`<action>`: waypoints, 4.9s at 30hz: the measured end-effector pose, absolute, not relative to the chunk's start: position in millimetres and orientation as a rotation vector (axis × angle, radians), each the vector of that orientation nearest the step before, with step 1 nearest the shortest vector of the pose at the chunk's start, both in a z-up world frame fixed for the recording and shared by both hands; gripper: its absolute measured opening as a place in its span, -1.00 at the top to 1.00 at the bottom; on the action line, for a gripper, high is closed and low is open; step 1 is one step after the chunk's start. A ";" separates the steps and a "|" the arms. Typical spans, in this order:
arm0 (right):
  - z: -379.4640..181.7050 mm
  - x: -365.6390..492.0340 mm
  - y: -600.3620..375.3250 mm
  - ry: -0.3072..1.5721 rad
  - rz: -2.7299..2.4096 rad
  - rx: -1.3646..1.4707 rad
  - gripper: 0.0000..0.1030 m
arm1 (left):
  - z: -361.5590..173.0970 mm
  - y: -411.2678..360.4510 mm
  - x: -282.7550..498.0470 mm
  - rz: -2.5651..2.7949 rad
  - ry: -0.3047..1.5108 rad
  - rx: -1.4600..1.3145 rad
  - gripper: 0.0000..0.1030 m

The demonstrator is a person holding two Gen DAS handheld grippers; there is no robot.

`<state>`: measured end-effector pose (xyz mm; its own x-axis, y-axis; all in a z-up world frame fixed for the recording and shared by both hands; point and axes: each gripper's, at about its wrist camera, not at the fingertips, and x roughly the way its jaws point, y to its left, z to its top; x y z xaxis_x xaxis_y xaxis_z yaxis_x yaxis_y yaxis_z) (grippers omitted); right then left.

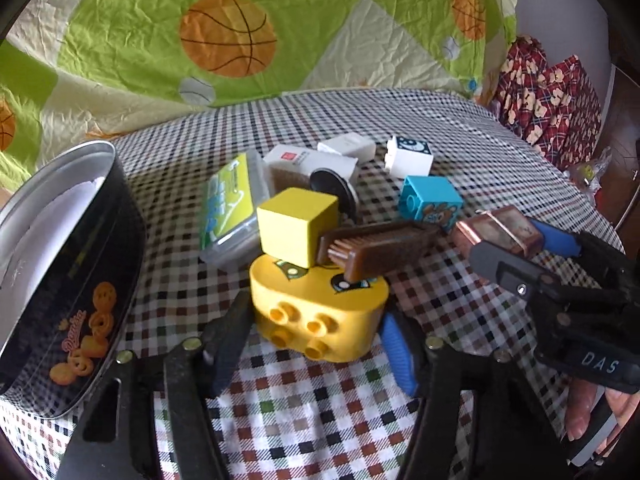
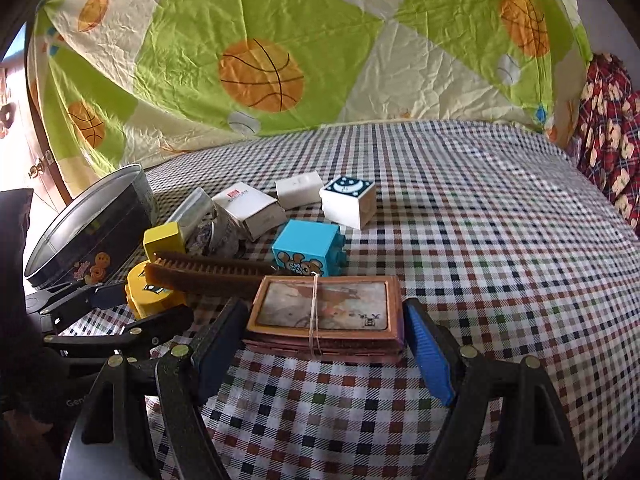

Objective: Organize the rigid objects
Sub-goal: 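Grasp the yellow Lego brick with the left tool while the right tool grasps the string-tied card bundle, then lift the yellow brick with the left tool while the right tool lifts the card bundle, then carry the brick with the left tool while the right tool carries the bundle over the tin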

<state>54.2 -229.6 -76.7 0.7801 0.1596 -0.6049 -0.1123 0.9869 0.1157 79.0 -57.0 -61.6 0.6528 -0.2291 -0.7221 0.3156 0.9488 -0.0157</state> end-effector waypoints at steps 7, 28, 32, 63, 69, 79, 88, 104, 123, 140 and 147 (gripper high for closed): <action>-75.6 53.0 -228.0 0.645 0.150 0.060 -0.56 | -54.6 -54.3 79.0 -0.304 0.762 0.118 -0.12; -76.4 46.9 -224.8 0.611 0.156 0.043 -0.56 | -47.5 -39.4 69.8 -0.301 0.686 0.044 0.09; -75.0 44.3 -224.6 0.593 0.158 0.040 -0.56 | -44.1 -36.2 65.5 -0.295 0.653 0.029 0.09; -73.4 23.6 -221.4 0.467 0.171 0.002 -0.56 | -30.0 -28.6 37.5 -0.244 0.482 0.009 0.09; -72.2 19.4 -221.0 0.443 0.172 -0.005 -0.56 | -28.9 -27.5 34.1 -0.239 0.462 0.006 0.09; -71.2 12.3 -220.0 0.407 0.175 -0.016 -0.56 | -26.0 -26.2 28.0 -0.230 0.429 0.005 0.09; -71.3 4.8 -219.5 0.366 0.172 -0.027 -0.56 | -23.2 -25.3 24.1 -0.223 0.405 0.003 0.09; -69.5 -6.1 -217.3 0.291 0.152 -0.043 -0.56 | -19.4 -23.7 16.9 -0.211 0.361 -0.001 0.09; -69.5 -6.3 -210.3 0.272 0.095 -0.058 -0.56 | -19.6 -12.8 9.4 -0.190 0.341 -0.006 0.09; -70.4 -2.0 -156.3 0.302 0.200 -0.110 -0.56 | -23.9 27.9 2.9 -0.123 0.339 -0.036 0.09; -70.9 -1.0 -139.2 0.313 0.237 -0.128 -0.56 | -25.5 36.8 1.2 -0.096 0.333 -0.028 0.09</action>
<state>-1.0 -139.2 -70.9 0.9241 0.2109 -0.3188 -0.2502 0.9642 -0.0875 1.2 36.8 -25.5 0.9406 -0.0984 -0.3248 0.0892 0.9951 -0.0429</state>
